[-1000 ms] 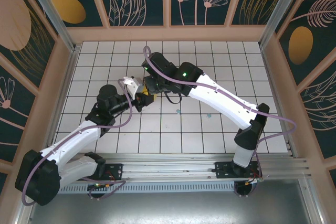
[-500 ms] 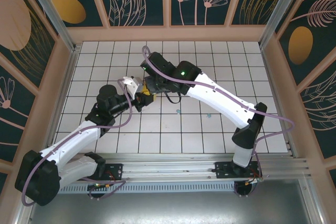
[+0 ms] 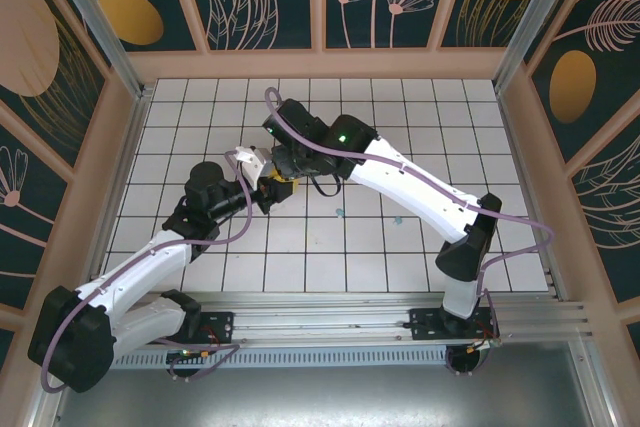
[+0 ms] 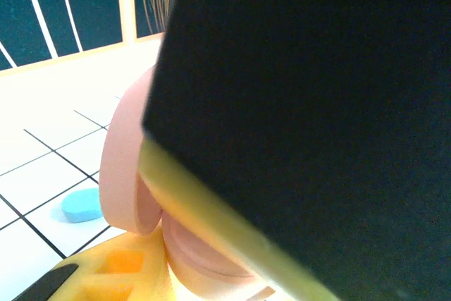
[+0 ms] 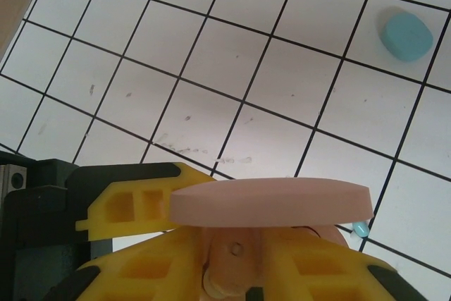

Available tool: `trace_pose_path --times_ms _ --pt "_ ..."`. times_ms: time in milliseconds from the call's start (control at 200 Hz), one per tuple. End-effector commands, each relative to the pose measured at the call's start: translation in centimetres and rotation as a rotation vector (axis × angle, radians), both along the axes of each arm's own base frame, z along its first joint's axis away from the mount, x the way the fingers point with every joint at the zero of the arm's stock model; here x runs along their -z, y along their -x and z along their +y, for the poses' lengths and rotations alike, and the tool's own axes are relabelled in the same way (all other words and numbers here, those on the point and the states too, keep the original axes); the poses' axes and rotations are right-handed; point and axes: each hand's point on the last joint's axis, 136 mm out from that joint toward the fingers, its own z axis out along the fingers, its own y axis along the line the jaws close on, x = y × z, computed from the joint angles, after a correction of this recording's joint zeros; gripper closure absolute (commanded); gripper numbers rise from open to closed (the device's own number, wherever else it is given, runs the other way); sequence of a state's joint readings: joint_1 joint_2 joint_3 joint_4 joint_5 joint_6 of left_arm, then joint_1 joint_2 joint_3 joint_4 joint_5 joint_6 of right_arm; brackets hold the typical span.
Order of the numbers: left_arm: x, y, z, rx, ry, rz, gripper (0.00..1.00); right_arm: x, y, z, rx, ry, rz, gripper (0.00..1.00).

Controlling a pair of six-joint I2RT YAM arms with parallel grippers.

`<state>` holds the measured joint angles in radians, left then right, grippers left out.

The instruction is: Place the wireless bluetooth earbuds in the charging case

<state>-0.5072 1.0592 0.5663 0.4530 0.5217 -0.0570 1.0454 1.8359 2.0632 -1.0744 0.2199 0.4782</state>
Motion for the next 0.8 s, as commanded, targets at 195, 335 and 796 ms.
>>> trace_pose_path --times_ms 195,335,796 --pt "-1.9 -0.2 -0.2 0.002 0.035 -0.050 0.84 -1.0 0.3 -0.1 0.006 -0.009 0.002 0.71" --pt "-1.9 -0.2 -0.1 0.000 0.035 -0.050 0.84 -1.0 0.3 -0.2 0.009 -0.024 0.015 0.71" --pt "-1.9 0.1 -0.3 0.017 0.018 -0.052 0.84 -8.7 -0.1 -2.2 -0.036 -0.390 -0.032 0.74"
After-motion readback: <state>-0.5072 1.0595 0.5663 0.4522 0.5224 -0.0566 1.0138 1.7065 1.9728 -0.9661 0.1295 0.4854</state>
